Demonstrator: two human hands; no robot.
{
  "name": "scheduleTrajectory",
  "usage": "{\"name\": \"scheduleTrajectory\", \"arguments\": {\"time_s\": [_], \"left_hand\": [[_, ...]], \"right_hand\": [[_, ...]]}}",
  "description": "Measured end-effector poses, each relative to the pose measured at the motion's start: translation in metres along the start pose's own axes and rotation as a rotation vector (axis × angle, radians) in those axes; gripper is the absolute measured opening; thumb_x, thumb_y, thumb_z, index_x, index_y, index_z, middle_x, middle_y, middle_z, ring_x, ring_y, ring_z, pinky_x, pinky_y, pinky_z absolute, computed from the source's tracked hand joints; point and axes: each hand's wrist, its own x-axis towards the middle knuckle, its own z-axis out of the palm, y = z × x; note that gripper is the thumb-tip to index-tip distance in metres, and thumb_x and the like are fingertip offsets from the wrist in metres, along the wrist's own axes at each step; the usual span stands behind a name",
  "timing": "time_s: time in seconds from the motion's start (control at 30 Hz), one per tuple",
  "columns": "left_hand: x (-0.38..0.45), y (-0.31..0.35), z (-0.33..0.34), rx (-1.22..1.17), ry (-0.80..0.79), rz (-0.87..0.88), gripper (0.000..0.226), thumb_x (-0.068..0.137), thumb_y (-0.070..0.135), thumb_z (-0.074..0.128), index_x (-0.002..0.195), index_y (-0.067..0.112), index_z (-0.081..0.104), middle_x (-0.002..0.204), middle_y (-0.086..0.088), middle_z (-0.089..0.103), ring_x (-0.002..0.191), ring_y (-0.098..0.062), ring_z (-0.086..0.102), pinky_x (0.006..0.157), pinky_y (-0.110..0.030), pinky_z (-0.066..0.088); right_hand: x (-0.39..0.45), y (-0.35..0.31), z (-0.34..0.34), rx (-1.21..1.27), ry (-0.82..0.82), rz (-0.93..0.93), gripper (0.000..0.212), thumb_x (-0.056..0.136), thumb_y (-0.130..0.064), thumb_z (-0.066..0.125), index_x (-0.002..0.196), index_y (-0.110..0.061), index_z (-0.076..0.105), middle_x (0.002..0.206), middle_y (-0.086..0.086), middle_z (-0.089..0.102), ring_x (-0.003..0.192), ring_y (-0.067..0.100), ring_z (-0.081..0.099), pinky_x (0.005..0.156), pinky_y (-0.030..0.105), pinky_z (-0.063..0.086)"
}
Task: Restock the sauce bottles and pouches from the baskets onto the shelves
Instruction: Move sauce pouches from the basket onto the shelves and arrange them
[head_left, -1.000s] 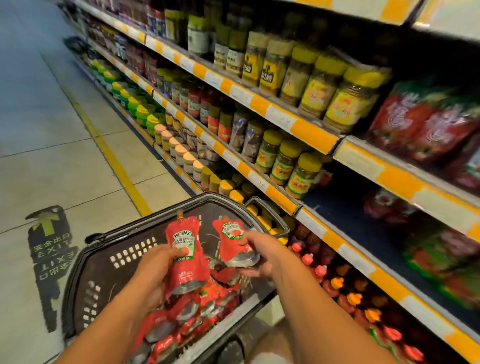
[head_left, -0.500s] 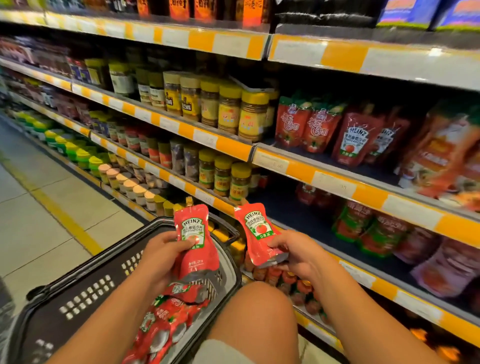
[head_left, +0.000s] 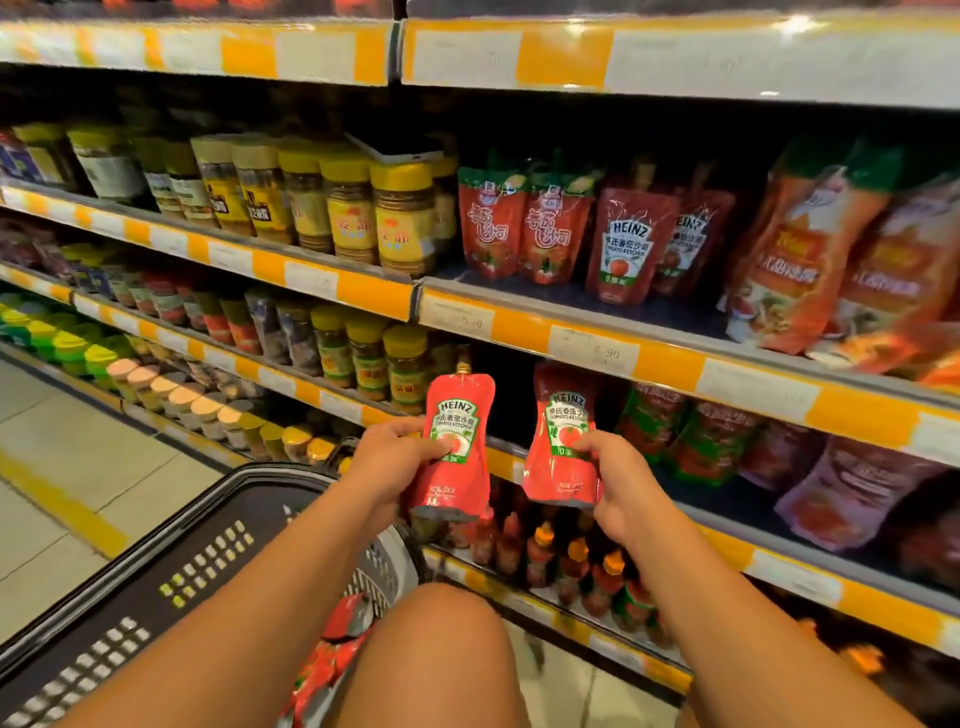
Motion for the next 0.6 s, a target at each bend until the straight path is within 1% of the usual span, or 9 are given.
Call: {"name": "scheduleTrajectory", "arguments": {"time_s": [0.17,0.2,0.27,0.3,0.37,0.43,0.5,0.53,0.6], "left_hand": [[0.04,0.005,0.033,0.036,-0.028,-0.001,0.025,0.084,0.003,0.08,0.108,0.009,0.073,0.1,-0.013,0.079,0.089,-0.032,0.077,0.084,-0.051,0.062],[0.049,0.007,0.038,0.04,-0.032,0.001,0.026,0.085,0.002,0.079,0.108,0.01,0.073,0.101,-0.013,0.079,0.089,-0.032,0.077,0.081,-0.049,0.063],[0.067,0.011,0.046,0.058,-0.031,0.014,0.023,0.085,0.003,0.079,0.104,0.014,0.071,0.098,-0.011,0.079,0.08,-0.026,0.077,0.064,-0.035,0.061],[0.075,0.014,0.05,0.061,-0.026,0.023,0.024,0.084,0.002,0.079,0.102,0.015,0.069,0.095,-0.009,0.078,0.075,-0.023,0.075,0.056,-0.029,0.056],[0.091,0.019,0.058,0.064,-0.013,0.041,0.028,0.083,0.0,0.079,0.101,0.015,0.063,0.093,-0.007,0.076,0.076,-0.021,0.072,0.051,-0.025,0.05],[0.106,0.021,0.065,0.067,0.012,0.057,0.029,0.082,-0.003,0.076,0.1,0.011,0.057,0.097,-0.012,0.073,0.082,-0.026,0.07,0.056,-0.029,0.052],[0.117,0.022,0.073,0.056,0.028,0.059,0.032,0.081,-0.005,0.075,0.108,0.0,0.058,0.103,-0.02,0.071,0.09,-0.033,0.071,0.072,-0.041,0.059],[0.121,0.022,0.077,0.038,0.021,0.057,0.035,0.08,-0.006,0.077,0.112,-0.002,0.062,0.105,-0.022,0.073,0.094,-0.036,0.072,0.08,-0.048,0.061],[0.128,0.018,0.085,-0.022,-0.006,0.071,0.038,0.076,-0.007,0.082,0.11,0.005,0.071,0.103,-0.015,0.078,0.096,-0.033,0.076,0.08,-0.048,0.062]], "right_hand": [[0.035,-0.002,0.008,0.061,0.179,-0.098,0.056,0.081,-0.021,0.085,0.125,-0.007,0.053,0.1,0.017,0.076,0.081,0.034,0.077,0.078,0.061,0.062],[0.041,-0.003,0.009,0.075,0.22,-0.112,0.06,0.08,-0.02,0.084,0.129,-0.009,0.051,0.103,0.016,0.075,0.084,0.034,0.077,0.08,0.06,0.062],[0.053,-0.005,0.01,0.068,0.28,-0.132,0.062,0.081,-0.02,0.081,0.136,-0.012,0.054,0.113,0.012,0.073,0.095,0.033,0.073,0.085,0.053,0.062],[0.058,-0.007,0.011,0.05,0.303,-0.15,0.064,0.082,-0.023,0.082,0.139,-0.014,0.054,0.119,0.007,0.071,0.098,0.029,0.069,0.082,0.046,0.06],[0.065,-0.011,0.012,-0.001,0.346,-0.214,0.068,0.083,-0.03,0.086,0.143,-0.021,0.055,0.115,-0.005,0.067,0.096,0.022,0.062,0.071,0.032,0.051],[0.074,-0.012,0.014,-0.062,0.379,-0.304,0.067,0.084,-0.032,0.086,0.143,-0.024,0.056,0.126,-0.004,0.067,0.111,0.025,0.063,0.082,0.033,0.05],[0.083,-0.01,0.015,-0.139,0.407,-0.4,0.062,0.087,-0.027,0.084,0.143,-0.023,0.057,0.143,0.0,0.06,0.13,0.027,0.057,0.1,0.039,0.048],[0.088,-0.009,0.016,-0.179,0.425,-0.433,0.06,0.089,-0.026,0.082,0.143,-0.021,0.057,0.146,0.001,0.058,0.134,0.027,0.054,0.104,0.037,0.046],[0.096,-0.008,0.017,-0.239,0.461,-0.47,0.06,0.09,-0.025,0.081,0.145,-0.018,0.056,0.149,0.003,0.056,0.138,0.027,0.052,0.108,0.035,0.043]]}}
